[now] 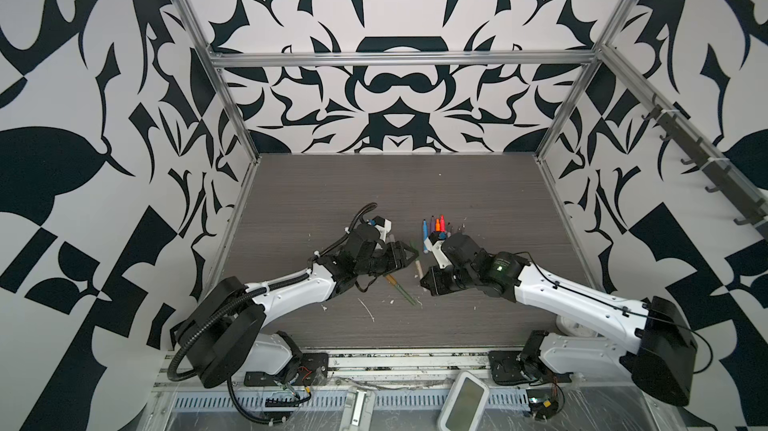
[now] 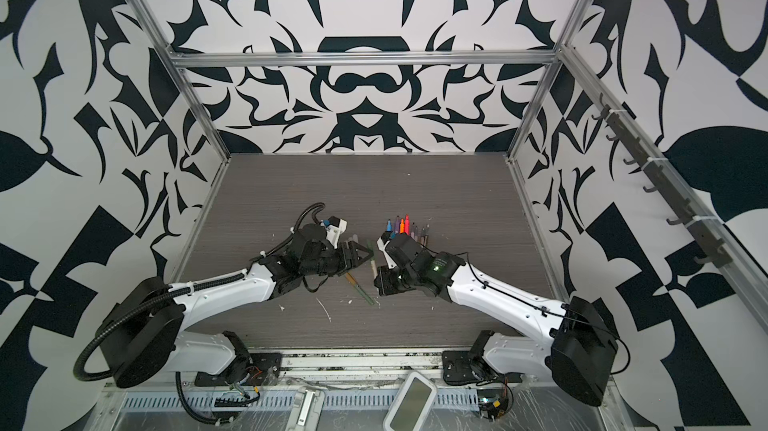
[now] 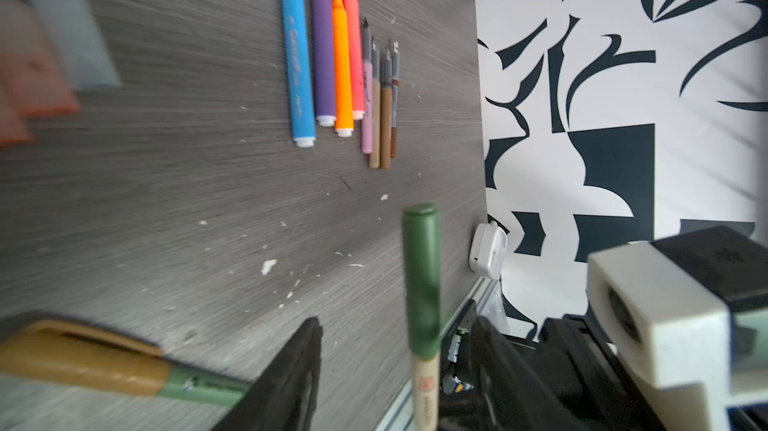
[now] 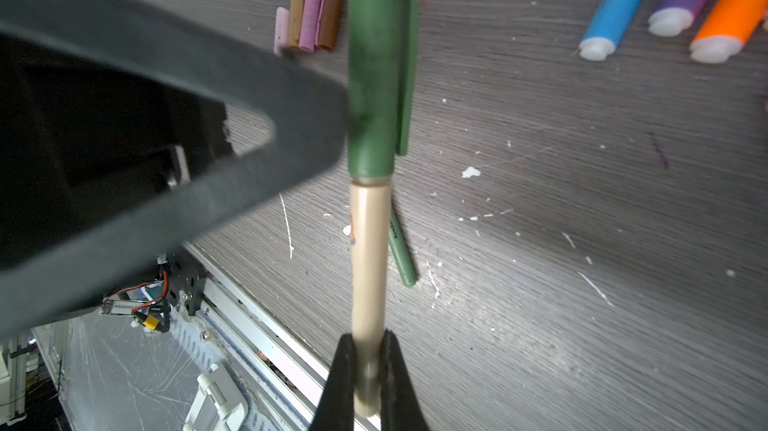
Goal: Open the pen caps
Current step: 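Raise the pen while the left gripper reaches for its green cap, then close the left gripper on the green cap and pull it off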
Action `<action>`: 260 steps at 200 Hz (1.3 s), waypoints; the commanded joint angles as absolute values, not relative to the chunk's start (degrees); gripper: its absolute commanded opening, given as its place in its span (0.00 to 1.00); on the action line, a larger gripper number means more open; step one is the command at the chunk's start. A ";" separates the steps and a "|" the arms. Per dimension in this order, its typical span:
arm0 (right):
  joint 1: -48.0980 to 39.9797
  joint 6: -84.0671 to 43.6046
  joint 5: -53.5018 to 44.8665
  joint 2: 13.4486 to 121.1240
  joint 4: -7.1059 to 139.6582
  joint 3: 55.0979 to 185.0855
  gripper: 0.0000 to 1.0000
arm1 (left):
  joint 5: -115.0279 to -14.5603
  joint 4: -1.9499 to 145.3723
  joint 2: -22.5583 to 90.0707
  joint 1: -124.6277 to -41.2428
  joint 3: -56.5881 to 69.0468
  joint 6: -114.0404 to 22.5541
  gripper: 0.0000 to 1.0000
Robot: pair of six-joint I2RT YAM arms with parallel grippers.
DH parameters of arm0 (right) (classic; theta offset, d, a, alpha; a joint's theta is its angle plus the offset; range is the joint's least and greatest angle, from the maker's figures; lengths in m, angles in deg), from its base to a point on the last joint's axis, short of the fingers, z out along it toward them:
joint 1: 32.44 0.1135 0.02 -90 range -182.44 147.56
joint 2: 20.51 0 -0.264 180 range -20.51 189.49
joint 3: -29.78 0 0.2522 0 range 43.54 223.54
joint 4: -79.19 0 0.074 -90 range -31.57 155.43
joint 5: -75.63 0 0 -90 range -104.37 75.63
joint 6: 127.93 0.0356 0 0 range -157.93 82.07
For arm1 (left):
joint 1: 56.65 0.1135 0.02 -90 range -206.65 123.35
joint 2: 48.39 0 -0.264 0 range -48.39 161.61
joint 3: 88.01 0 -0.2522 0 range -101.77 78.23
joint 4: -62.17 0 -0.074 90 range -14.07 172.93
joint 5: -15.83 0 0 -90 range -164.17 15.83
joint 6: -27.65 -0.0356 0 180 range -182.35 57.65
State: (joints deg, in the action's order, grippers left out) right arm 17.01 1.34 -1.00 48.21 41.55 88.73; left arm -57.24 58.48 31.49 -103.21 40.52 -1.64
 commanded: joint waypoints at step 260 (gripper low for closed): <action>19.93 2.73 -2.58 45.79 39.77 88.10 0.29 | -54.45 50.25 36.54 -104.71 38.67 1.27 0.00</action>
